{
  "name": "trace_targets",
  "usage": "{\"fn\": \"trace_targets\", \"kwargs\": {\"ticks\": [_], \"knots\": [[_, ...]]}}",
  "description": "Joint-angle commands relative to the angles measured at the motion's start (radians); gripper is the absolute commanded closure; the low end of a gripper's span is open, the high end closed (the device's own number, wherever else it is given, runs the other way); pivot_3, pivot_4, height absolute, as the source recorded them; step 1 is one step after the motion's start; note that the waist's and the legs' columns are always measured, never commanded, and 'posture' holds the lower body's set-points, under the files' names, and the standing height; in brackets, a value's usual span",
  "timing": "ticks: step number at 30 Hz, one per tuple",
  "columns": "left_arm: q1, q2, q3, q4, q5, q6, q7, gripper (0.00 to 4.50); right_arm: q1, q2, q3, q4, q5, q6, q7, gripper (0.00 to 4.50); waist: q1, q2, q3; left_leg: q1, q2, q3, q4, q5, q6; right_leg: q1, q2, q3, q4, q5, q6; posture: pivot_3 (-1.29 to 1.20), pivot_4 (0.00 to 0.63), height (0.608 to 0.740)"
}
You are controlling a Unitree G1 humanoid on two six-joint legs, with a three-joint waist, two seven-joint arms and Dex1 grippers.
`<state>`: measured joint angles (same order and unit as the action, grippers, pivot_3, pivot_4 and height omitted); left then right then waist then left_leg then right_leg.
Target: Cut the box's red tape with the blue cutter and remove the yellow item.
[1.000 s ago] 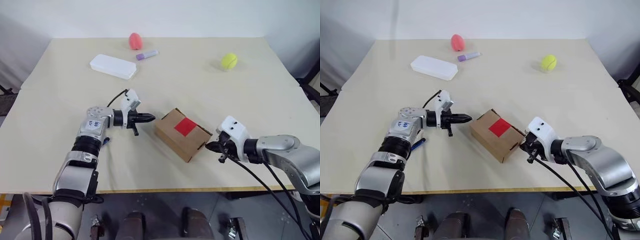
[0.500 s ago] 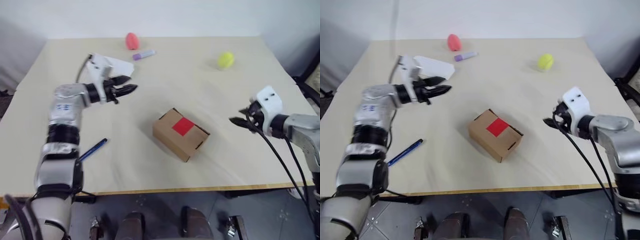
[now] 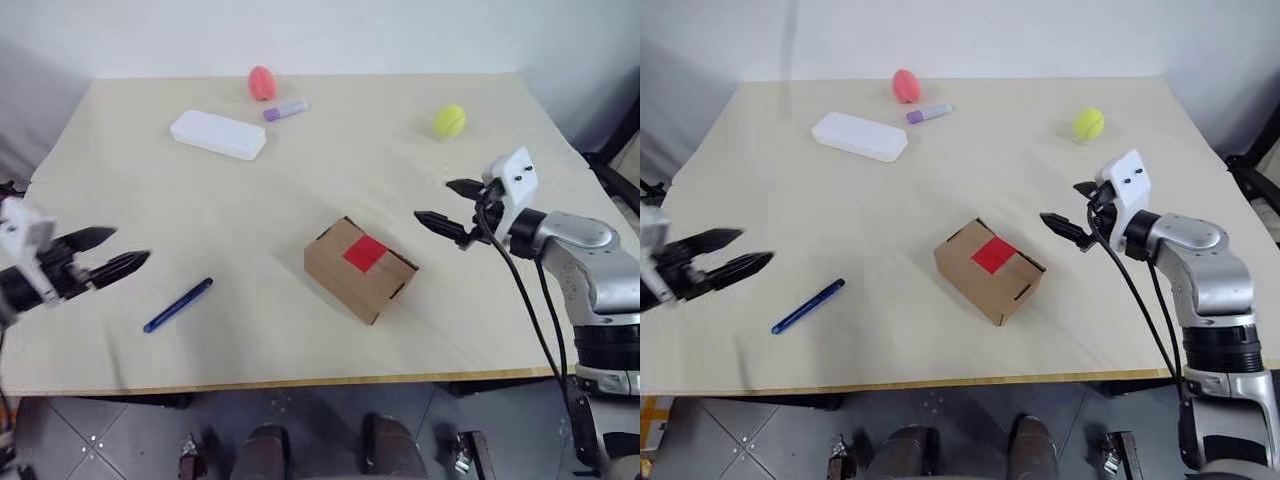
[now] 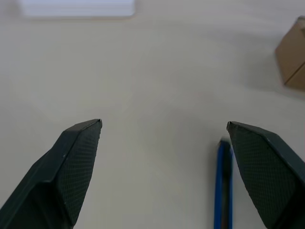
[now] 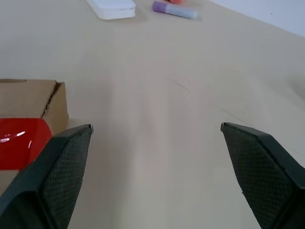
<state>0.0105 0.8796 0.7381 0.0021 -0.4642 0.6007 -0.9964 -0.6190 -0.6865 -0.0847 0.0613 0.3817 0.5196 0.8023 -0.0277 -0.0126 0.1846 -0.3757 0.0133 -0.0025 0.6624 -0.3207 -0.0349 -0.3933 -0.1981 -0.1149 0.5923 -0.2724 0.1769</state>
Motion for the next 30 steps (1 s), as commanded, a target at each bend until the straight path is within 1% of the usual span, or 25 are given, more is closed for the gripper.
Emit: {"fn": "trace_targets", "kwargs": {"ticks": [1, 4, 9, 10, 12, 15, 18, 22, 24, 30], "knots": [[0.127, -0.006, 0.148, -0.041, -0.012, -0.033, -0.014, 0.03, -0.025, 0.007, -0.005, 0.018, -0.001, -0.042, 0.028, 0.00, 0.000, 0.000, 0.000, 0.000, 0.001, 0.000, 0.000, 0.000, 0.000, 0.000, 0.001, 0.000, 0.000, 0.000, 0.000, 0.00, 0.150, 0.740], [0.252, -0.039, 0.246, -0.042, -0.024, -0.087, -0.031, 0.03, -0.056, 0.036, 0.005, 0.063, -0.006, -0.062, 0.034, 0.00, 0.000, 0.000, 0.000, 0.001, 0.001, 0.001, 0.000, -0.001, 0.000, 0.000, 0.001, 0.000, 0.000, -0.001, -0.001, 0.00, 0.150, 0.740], [0.386, -0.057, 0.288, -0.047, -0.025, -0.136, -0.071, 0.03, -0.077, 0.069, 0.004, 0.089, 0.005, -0.081, 0.056, 0.00, 0.003, 0.000, 0.000, 0.001, 0.002, 0.002, 0.000, -0.002, 0.000, 0.000, 0.001, 0.001, 0.000, -0.001, -0.002, 0.00, 0.150, 0.740], [0.433, -0.073, 0.290, -0.057, -0.018, -0.169, -0.099, 0.03, -0.077, 0.081, 0.002, 0.085, 0.020, -0.093, 0.077, 0.00, 0.002, 0.000, 0.000, 0.001, 0.002, 0.002, 0.000, -0.002, 0.000, 0.000, 0.001, 0.001, 0.000, -0.001, -0.002, 0.00, 0.150, 0.740], [0.487, -0.124, 0.298, -0.101, -0.099, -0.188, -0.191, 0.03, -0.040, 0.083, -0.013, 0.013, 0.115, -0.069, 0.187, 0.00, 0.000, 0.000, 0.000, 0.002, 0.003, 0.005, 0.000, -0.003, 0.000, -0.001, 0.002, 0.001, -0.001, -0.001, -0.002, 0.00, 0.150, 0.740], [0.513, -0.136, 0.276, -0.120, -0.146, -0.194, -0.245, 0.03, 0.023, 0.037, -0.022, -0.089, 0.211, -0.012, 0.318, 0.00, 0.003, 0.000, 0.000, 0.003, 0.004, 0.008, 0.000, -0.006, 0.001, -0.001, 0.002, 0.001, -0.001, -0.001, -0.002, 0.00, 0.150, 0.740], [0.502, -0.110, 0.236, -0.085, -0.141, -0.224, -0.286, 0.03, 0.064, -0.023, -0.023, -0.130, 0.235, 0.009, 0.394, 0.00, 0.011, 0.000, 0.000, 0.003, 0.005, 0.009, 0.001, -0.007, 0.002, -0.001, 0.003, 0.001, -0.001, -0.001, -0.002, 0.00, 0.150, 0.740], [0.444, -0.072, 0.141, -0.031, -0.105, -0.280, -0.298, 0.03, 0.094, -0.065, -0.041, -0.162, 0.260, 0.002, 0.441, 0.00, 0.014, 0.000, 0.000, 0.005, 0.005, 0.012, 0.003, -0.007, 0.002, 0.000, 0.003, 0.003, -0.002, -0.001, -0.004, 0.00, 0.150, 0.740], [0.351, -0.057, 0.074, 0.024, -0.075, -0.337, -0.270, 0.03, 0.124, -0.090, -0.060, -0.203, 0.289, 0.002, 0.475, 0.00, 0.017, 0.001, 0.000, 0.005, 0.005, 0.013, 0.003, -0.007, 0.002, 0.000, 0.003, 0.003, -0.001, -0.001, -0.004, 0.00, 0.150, 0.740], [0.170, -0.043, -0.091, 0.144, 0.002, -0.451, -0.242, 0.03, 0.227, -0.162, -0.099, -0.268, 0.325, 0.002, 0.549, 0.00, 0.026, 0.000, 0.000, 0.006, 0.005, 0.016, 0.003, -0.010, 0.003, -0.001, 0.003, 0.002, -0.002, -0.001, -0.003, 0.00, 0.150, 0.740]]}}
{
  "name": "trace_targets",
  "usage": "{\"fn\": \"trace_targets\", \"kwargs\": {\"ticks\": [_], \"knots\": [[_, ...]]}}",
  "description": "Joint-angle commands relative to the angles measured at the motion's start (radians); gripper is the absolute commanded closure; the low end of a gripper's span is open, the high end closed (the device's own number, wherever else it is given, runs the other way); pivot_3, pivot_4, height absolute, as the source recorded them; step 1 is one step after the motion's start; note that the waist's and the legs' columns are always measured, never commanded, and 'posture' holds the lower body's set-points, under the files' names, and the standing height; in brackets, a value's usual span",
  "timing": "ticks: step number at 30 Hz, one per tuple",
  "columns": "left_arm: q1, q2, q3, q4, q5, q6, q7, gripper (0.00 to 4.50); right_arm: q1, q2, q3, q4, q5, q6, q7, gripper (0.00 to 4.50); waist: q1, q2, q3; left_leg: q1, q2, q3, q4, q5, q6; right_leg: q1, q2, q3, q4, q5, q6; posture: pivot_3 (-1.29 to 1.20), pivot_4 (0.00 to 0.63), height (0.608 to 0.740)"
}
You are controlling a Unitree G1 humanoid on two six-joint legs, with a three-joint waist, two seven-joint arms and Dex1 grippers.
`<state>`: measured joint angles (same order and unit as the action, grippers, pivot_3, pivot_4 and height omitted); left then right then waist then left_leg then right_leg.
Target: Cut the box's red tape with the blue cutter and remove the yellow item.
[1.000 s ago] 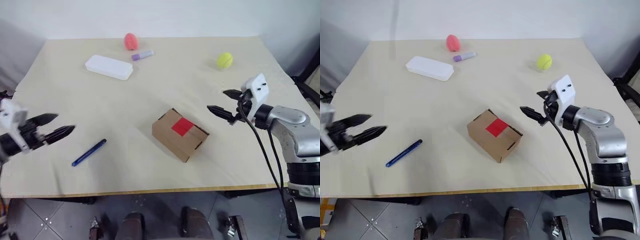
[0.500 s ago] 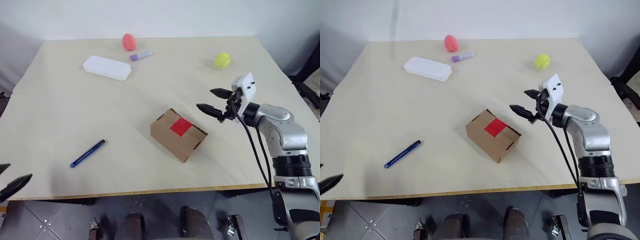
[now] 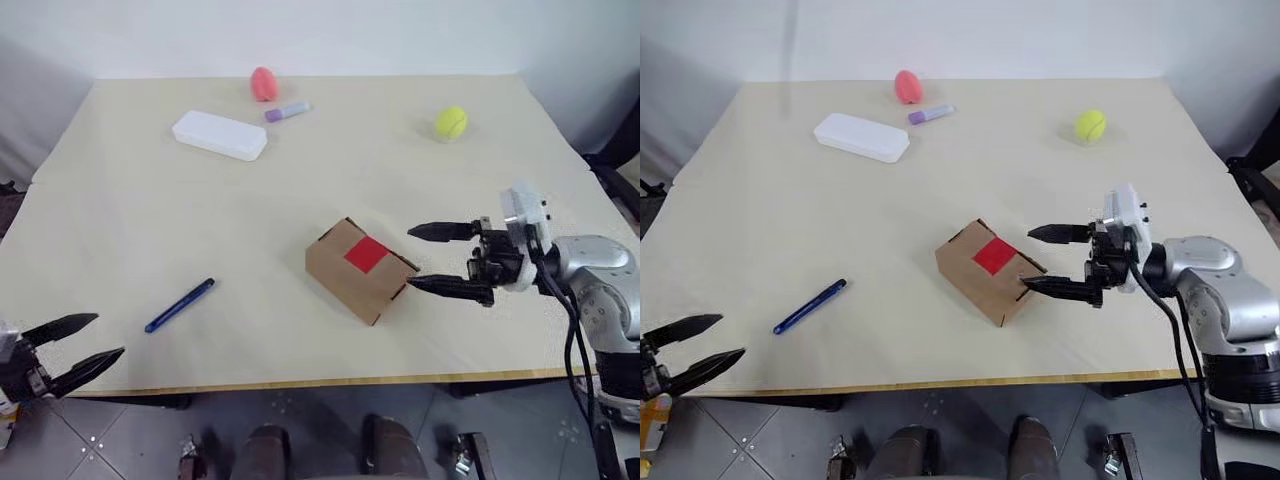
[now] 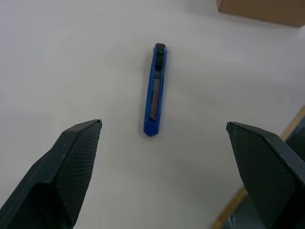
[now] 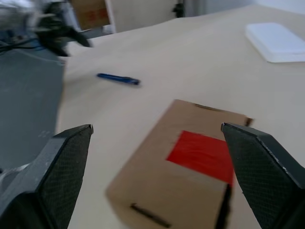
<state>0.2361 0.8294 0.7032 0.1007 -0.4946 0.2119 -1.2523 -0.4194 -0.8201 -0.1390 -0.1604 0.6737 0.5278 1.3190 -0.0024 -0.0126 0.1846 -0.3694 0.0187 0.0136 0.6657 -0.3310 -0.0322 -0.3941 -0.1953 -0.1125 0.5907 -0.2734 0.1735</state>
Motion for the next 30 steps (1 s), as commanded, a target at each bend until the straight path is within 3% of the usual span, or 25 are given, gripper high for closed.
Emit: {"fn": "trace_targets", "kwargs": {"ticks": [1, 8, 13, 16, 19, 23, 26, 30], "knots": [[-0.086, 0.007, -0.089, 0.067, 0.045, -0.077, 0.014, 0.03, 0.046, -0.039, -0.050, -0.061, 0.039, -0.007, 0.039, 0.00, 0.001, 0.000, 0.000, 0.000, 0.000, 0.000, 0.000, 0.000, 0.000, 0.000, 0.000, 0.000, 0.000, 0.000, 0.000, 0.00, 0.150, 0.740], [-0.216, 0.011, -0.272, 0.157, 0.098, -0.114, -0.001, 0.03, 0.121, -0.055, -0.086, -0.139, 0.049, 0.007, -0.026, 0.00, -0.002, 0.000, 0.000, 0.001, 0.001, 0.002, 0.000, 0.000, 0.000, 0.000, 0.000, -0.001, 0.001, 0.000, 0.000, 0.00, 0.150, 0.740], [-0.266, 0.029, -0.371, 0.233, 0.215, -0.118, 0.101, 0.03, 0.161, -0.062, -0.093, -0.175, 0.037, 0.018, -0.079, 0.00, 0.002, 0.000, 0.000, 0.001, 0.001, 0.002, 0.001, 0.000, 0.000, 0.000, 0.000, -0.001, 0.001, 0.000, 0.000, 0.00, 0.150, 0.740], [-0.261, 0.033, -0.404, 0.243, 0.223, -0.129, 0.085, 0.62, 0.191, -0.063, -0.116, -0.207, 0.054, 0.028, -0.105, 0.00, 0.004, 0.006, -0.004, 0.002, 0.001, 0.002, 0.002, 0.000, 0.000, 0.000, 0.000, -0.001, 0.002, 0.000, 0.000, 0.00, 0.150, 0.740], [-0.270, 0.042, -0.428, 0.254, 0.233, -0.142, 0.088, 1.48, 0.205, -0.071, -0.124, -0.211, 0.054, 0.025, -0.114, 0.00, 0.003, 0.008, -0.005, 0.003, 0.001, 0.002, 0.001, 0.000, 0.000, 0.001, 0.000, 0.000, 0.002, 0.000, 0.000, 0.00, 0.150, 0.740], [-0.276, 0.051, -0.448, 0.251, 0.229, -0.152, 0.081, 1.48, 0.194, -0.072, -0.114, -0.202, 0.052, 0.019, -0.119, 0.00, 0.002, 0.012, -0.007, 0.003, 0.001, 0.003, 0.001, 0.000, 0.000, 0.001, 0.000, 0.000, 0.002, 0.000, 0.000, 0.00, 0.150, 0.740], [-0.273, 0.054, -0.452, 0.246, 0.218, -0.151, 0.077, 2.03, 0.182, -0.068, -0.105, -0.196, 0.049, 0.016, -0.123, 0.00, 0.002, 0.012, -0.007, 0.003, 0.001, 0.003, 0.001, 0.000, 0.000, 0.001, 0.000, 0.000, 0.002, 0.000, 0.000, 0.00, 0.150, 0.740], [-0.267, 0.056, -0.455, 0.235, 0.212, -0.156, 0.065, 3.10, 0.170, -0.064, -0.094, -0.190, 0.043, 0.011, -0.126, 0.00, 0.002, 0.012, -0.007, 0.003, 0.001, 0.003, 0.001, -0.001, 0.000, 0.001, 0.000, 0.000, 0.001, 0.000, 0.000, 0.00, 0.150, 0.740]]}}
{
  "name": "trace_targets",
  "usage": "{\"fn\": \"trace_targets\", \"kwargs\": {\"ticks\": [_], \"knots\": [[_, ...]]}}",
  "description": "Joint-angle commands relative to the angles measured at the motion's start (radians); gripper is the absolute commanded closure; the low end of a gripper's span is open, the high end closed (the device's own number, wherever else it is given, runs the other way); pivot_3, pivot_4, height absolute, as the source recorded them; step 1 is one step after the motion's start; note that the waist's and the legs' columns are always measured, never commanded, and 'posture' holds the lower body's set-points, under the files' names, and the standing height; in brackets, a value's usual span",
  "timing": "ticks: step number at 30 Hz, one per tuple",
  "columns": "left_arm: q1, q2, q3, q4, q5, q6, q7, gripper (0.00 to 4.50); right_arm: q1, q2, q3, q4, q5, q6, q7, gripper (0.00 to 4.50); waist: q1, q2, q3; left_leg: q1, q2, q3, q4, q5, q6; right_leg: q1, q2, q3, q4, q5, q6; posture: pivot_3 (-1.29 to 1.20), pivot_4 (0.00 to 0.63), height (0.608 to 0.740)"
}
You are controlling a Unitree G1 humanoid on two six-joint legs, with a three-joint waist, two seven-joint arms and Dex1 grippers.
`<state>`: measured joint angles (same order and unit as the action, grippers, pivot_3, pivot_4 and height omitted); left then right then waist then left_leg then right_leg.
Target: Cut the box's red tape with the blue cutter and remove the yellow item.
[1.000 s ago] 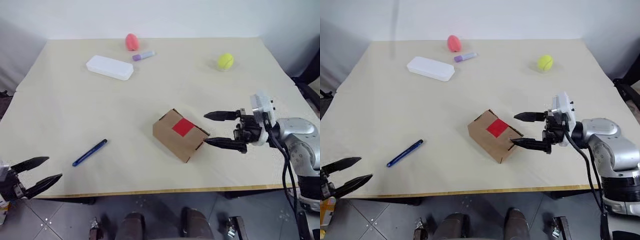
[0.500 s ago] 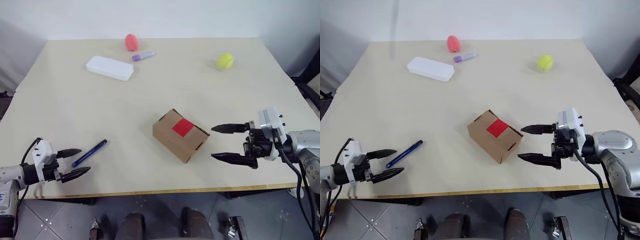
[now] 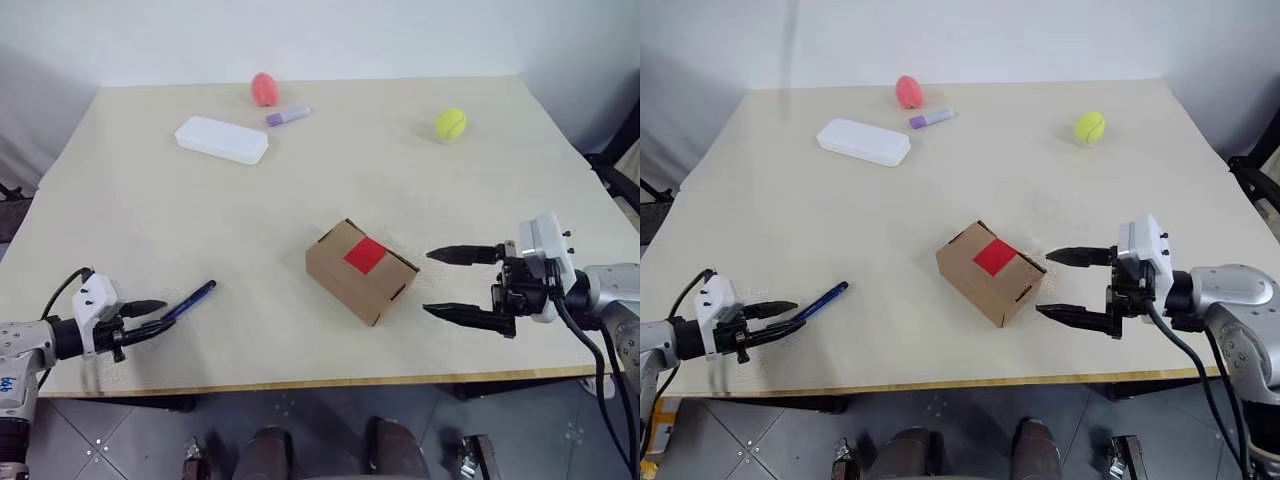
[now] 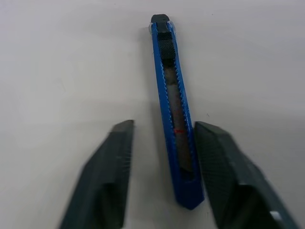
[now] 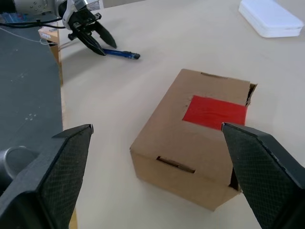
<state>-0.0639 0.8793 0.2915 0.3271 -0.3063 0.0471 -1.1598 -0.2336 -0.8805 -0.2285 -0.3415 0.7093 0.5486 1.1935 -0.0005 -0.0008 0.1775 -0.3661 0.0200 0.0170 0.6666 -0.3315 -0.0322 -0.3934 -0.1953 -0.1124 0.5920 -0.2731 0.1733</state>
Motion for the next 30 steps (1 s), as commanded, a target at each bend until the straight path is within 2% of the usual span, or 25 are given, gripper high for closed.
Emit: {"fn": "trace_targets", "kwargs": {"ticks": [1, 3, 4, 12, 15, 18, 22, 25, 30], "knots": [[0.035, 0.007, -0.044, 0.006, 0.022, 0.005, -0.031, 3.37, -0.017, -0.004, -0.003, -0.008, 0.007, -0.012, 0.000, 0.00, 0.000, 0.000, 0.000, 0.000, 0.000, 0.000, 0.000, 0.000, 0.000, 0.000, 0.000, 0.000, 0.000, 0.000, 0.000, 0.00, 0.150, 0.740], [0.037, 0.008, -0.043, 0.002, 0.020, 0.002, -0.036, 3.96, -0.022, -0.006, 0.001, -0.005, 0.006, -0.015, 0.001, 0.00, 0.000, 0.000, 0.000, 0.000, 0.000, 0.000, 0.000, 0.000, 0.000, 0.000, 0.000, 0.000, 0.000, 0.000, 0.000, 0.00, 0.150, 0.740], [0.038, 0.009, -0.042, 0.000, 0.019, 0.002, -0.037, 4.10, -0.027, -0.007, 0.006, -0.004, 0.004, -0.017, 0.003, 0.00, 0.000, 0.000, 0.000, 0.000, 0.000, 0.000, 0.000, 0.000, 0.000, 0.000, 0.000, 0.000, 0.000, 0.000, 0.000, 0.00, 0.150, 0.740], [0.045, 0.026, -0.036, -0.052, -0.004, -0.006, -0.089, 4.10, -0.145, 0.020, 0.079, -0.037, 0.018, 0.014, -0.027, 0.00, -0.002, 0.000, 0.000, 0.000, 0.000, 0.000, 0.000, 0.000, 0.000, 0.000, 0.000, 0.000, 0.000, 0.000, 0.000, 0.00, 0.150, 0.740], [0.058, 0.043, -0.044, -0.143, -0.024, 0.006, -0.126, 4.10, -0.254, 0.044, 0.205, -0.085, -0.071, 0.084, -0.144, 0.00, -0.005, 0.000, 0.000, 0.000, 0.000, 0.001, 0.000, 0.000, 0.000, -0.001, 0.000, 0.000, 0.000, 0.000, 0.000, 0.00, 0.150, 0.740], [0.066, 0.056, -0.062, -0.206, -0.032, 0.021, -0.150, 4.10, -0.330, 0.043, 0.333, -0.102, -0.164, 0.122, -0.177, 0.00, -0.003, 0.000, 0.000, -0.002, 0.001, 0.001, 0.000, 0.000, 0.000, -0.003, 0.000, 0.000, 0.000, 0.000, 0.000, 0.00, 0.150, 0.740], [0.057, 0.063, -0.109, -0.308, -0.029, 0.039, -0.167, 4.10, -0.434, 0.142, 0.494, -0.129, -0.323, 0.067, -0.270, 0.88, -0.003, -0.001, 0.000, -0.004, 0.001, 0.001, 0.000, -0.001, 0.000, -0.004, 0.000, 0.000, 0.000, 0.000, 0.000, 0.00, 0.150, 0.740], [0.050, 0.065, -0.147, -0.387, -0.031, 0.070, -0.169, 4.10, -0.498, 0.235, 0.613, -0.129, -0.397, 0.065, -0.288, 1.96, -0.005, -0.001, 0.000, -0.004, 0.001, 0.001, 0.000, -0.001, 0.000, -0.005, 0.000, 0.000, 0.001, 0.000, 0.000, 0.00, 0.150, 0.740], [0.057, 0.075, -0.173, -0.410, -0.011, 0.080, -0.172, 4.10, -0.526, 0.259, 0.782, -0.070, -0.528, 0.010, -0.224, 3.80, -0.006, -0.001, 0.000, -0.004, 0.001, 0.002, 0.000, -0.002, 0.000, -0.006, 0.000, -0.001, 0.001, 0.000, 0.000, 0.00, 0.150, 0.740]]}}
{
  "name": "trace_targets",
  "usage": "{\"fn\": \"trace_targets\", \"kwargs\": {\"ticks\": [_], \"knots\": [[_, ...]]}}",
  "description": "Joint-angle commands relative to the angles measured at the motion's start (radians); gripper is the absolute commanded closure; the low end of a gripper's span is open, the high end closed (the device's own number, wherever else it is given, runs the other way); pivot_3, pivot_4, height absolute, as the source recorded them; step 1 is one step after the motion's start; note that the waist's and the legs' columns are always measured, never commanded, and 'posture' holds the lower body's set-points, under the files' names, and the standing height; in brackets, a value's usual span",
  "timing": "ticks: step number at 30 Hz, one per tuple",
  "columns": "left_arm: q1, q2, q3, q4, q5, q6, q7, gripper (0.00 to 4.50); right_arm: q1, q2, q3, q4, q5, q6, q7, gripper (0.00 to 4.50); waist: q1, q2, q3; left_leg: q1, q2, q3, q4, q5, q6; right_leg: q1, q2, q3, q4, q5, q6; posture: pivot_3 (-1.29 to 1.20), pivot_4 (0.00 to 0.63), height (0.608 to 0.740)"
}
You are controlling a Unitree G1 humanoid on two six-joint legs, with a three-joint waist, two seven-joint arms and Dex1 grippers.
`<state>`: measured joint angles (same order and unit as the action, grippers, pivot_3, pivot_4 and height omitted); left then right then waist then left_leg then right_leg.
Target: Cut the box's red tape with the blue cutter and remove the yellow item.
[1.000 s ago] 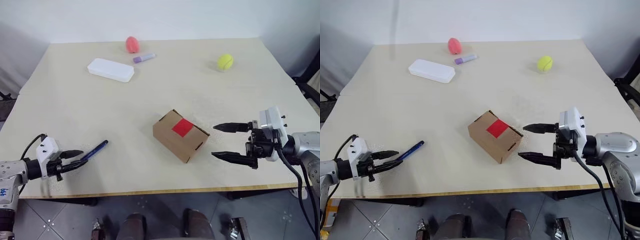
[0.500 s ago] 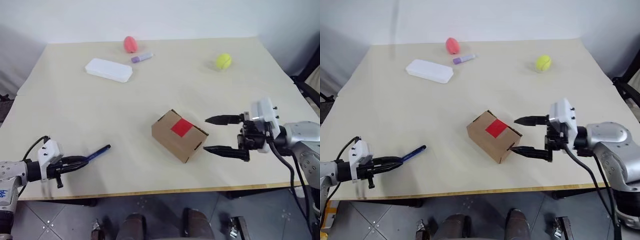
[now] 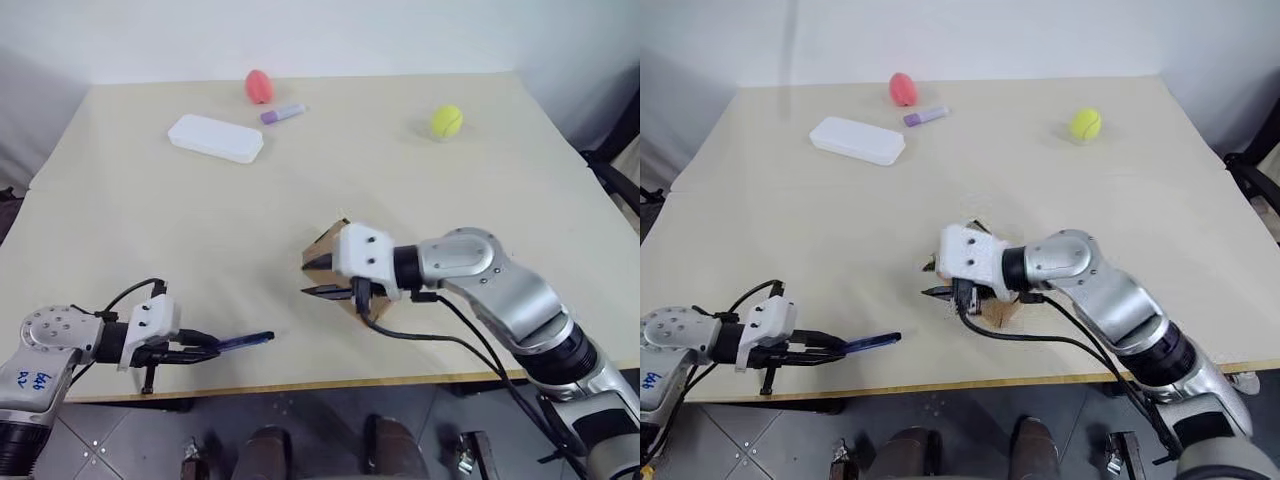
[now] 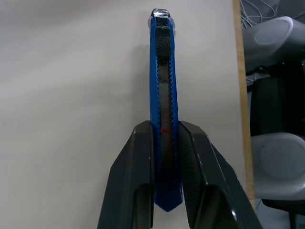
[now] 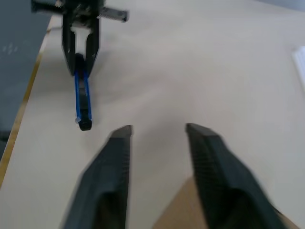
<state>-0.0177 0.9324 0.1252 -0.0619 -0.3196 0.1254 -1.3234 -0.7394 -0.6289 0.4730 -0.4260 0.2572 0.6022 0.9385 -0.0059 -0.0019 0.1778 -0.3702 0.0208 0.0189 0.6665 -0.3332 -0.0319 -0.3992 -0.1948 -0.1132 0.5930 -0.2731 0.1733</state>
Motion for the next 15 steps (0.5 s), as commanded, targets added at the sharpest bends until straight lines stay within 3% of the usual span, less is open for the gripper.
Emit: {"fn": "trace_targets", "kwargs": {"ticks": [1, 2, 15], "knots": [[0.013, 0.022, -0.009, -0.023, 0.003, 0.003, -0.007, 4.10, -0.025, 0.023, 0.107, 0.028, -0.097, -0.051, 0.037, 4.18, 0.000, 0.000, 0.000, 0.000, 0.000, 0.000, 0.000, 0.000, 0.000, 0.000, 0.000, 0.000, 0.000, 0.000, 0.000, 0.00, 0.150, 0.740], [0.015, 0.025, -0.013, -0.026, 0.009, 0.005, -0.002, 4.10, -0.027, 0.042, 0.126, 0.042, -0.112, -0.059, 0.038, 4.47, -0.001, 0.000, 0.000, 0.000, 0.000, 0.000, 0.000, 0.000, 0.000, 0.000, 0.000, 0.000, 0.000, 0.000, 0.000, 0.00, 0.150, 0.740], [0.042, 0.025, -0.051, -0.068, 0.071, -0.012, 0.052, 4.10, -0.040, 0.142, 0.291, 0.160, -0.263, -0.122, 0.147, 4.47, -0.002, 0.000, 0.000, 0.001, 0.000, 0.000, 0.000, 0.000, 0.000, 0.000, 0.000, 0.000, 0.000, 0.000, 0.000, 0.00, 0.150, 0.740]]}}
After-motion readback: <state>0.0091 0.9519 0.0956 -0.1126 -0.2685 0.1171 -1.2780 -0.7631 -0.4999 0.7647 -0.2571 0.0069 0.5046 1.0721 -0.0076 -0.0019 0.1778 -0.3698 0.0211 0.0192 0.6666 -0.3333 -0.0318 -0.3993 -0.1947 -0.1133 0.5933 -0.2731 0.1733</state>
